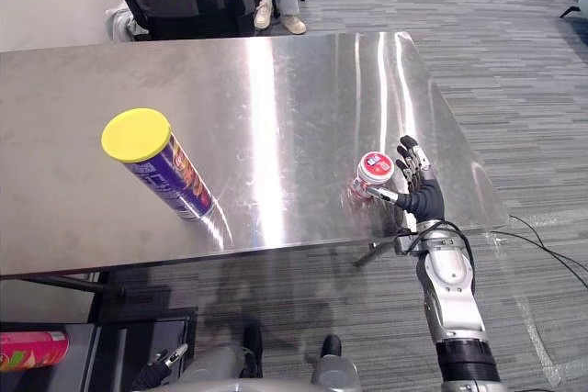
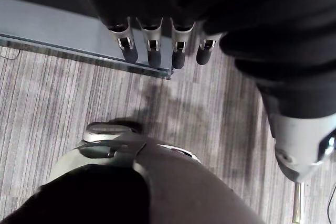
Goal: Put the gum and the chips on the shelf.
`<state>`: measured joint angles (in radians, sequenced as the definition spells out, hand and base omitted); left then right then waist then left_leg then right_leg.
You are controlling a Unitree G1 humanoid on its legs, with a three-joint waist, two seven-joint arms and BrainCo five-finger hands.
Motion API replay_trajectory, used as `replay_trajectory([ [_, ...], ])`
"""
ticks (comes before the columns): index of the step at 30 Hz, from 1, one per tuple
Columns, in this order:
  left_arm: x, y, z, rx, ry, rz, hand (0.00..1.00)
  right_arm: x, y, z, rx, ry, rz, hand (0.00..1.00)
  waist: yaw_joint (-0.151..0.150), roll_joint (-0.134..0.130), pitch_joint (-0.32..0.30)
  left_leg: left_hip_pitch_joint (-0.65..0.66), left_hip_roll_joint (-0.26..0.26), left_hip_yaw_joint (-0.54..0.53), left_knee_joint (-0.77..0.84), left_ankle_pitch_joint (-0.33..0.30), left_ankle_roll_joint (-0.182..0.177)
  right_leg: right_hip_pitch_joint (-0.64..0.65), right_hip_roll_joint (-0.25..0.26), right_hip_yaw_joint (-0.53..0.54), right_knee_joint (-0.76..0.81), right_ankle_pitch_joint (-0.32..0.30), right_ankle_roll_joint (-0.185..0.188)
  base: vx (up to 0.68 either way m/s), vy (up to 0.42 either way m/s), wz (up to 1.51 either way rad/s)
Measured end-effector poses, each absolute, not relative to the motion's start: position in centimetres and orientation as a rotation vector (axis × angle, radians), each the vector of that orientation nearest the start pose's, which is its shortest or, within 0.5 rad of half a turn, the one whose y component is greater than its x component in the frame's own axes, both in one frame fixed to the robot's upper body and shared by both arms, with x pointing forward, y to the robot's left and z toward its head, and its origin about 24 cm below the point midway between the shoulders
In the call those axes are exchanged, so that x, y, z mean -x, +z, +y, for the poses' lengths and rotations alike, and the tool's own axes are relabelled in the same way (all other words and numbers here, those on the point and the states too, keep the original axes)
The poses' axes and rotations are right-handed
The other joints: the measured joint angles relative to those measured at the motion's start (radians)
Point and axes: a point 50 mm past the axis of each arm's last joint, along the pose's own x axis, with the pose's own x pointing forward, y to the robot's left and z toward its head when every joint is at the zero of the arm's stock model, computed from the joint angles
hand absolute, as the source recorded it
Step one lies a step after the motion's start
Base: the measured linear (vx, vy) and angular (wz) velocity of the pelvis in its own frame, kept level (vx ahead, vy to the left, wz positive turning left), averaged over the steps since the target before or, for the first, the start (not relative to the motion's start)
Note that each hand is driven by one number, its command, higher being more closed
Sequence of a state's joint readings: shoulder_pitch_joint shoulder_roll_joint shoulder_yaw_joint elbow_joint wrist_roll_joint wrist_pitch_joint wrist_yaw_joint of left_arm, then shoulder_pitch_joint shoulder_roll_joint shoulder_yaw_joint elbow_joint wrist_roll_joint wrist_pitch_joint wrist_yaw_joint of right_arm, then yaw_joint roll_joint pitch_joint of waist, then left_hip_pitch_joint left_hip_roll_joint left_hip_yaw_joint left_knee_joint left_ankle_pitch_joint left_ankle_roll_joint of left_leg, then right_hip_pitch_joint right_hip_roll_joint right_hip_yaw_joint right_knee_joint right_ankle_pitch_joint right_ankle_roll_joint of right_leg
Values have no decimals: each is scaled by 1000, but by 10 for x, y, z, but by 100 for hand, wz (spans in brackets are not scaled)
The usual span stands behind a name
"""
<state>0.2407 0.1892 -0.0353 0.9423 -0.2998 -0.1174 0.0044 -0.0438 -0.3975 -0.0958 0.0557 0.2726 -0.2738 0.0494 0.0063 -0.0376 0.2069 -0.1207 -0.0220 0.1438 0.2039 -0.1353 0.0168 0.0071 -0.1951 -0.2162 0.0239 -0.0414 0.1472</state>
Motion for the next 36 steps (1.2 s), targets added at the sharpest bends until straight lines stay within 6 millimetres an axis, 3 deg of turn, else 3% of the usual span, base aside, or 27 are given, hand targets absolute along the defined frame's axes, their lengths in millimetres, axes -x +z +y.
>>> replay_trajectory([
  [8, -62, -154, 224, 68, 286, 1039, 0, -267, 91, -230, 133, 11, -284, 0, 3, 0, 0, 0, -3, -16, -1, 1, 1, 13, 2, -16, -5, 0, 0, 10, -12, 5],
  [9, -62, -154, 224, 69, 286, 1040, 0, -267, 91, -229, 132, 19, -282, 100, 7, 0, 0, 0, -2, -16, -2, 1, 1, 13, 2, -16, -6, 0, 0, 0, 0, 0],
  [15, -64, -153, 223, 61, 286, 1034, 0, -268, 86, -219, 131, 72, -266, 100, 23, 0, 0, 2, -2, -17, -10, 7, 10, 13, 4, -18, -6, 0, 0, 0, 0, 0],
  [28, -63, -154, 223, 46, 282, 1044, 0, -272, 78, -200, 130, 137, -260, 100, 24, -1, -1, 42, -14, -19, -98, 60, 9, 14, -2, -19, -5, 2, 0, -2, 0, 0],
  [36, -63, -153, 224, 25, 269, 1042, 0, -272, 78, -197, 108, 110, -272, 100, 26, -6, -4, 57, -19, -20, -121, 68, 13, 19, -5, -18, -5, 2, 1, 0, 0, 0],
])
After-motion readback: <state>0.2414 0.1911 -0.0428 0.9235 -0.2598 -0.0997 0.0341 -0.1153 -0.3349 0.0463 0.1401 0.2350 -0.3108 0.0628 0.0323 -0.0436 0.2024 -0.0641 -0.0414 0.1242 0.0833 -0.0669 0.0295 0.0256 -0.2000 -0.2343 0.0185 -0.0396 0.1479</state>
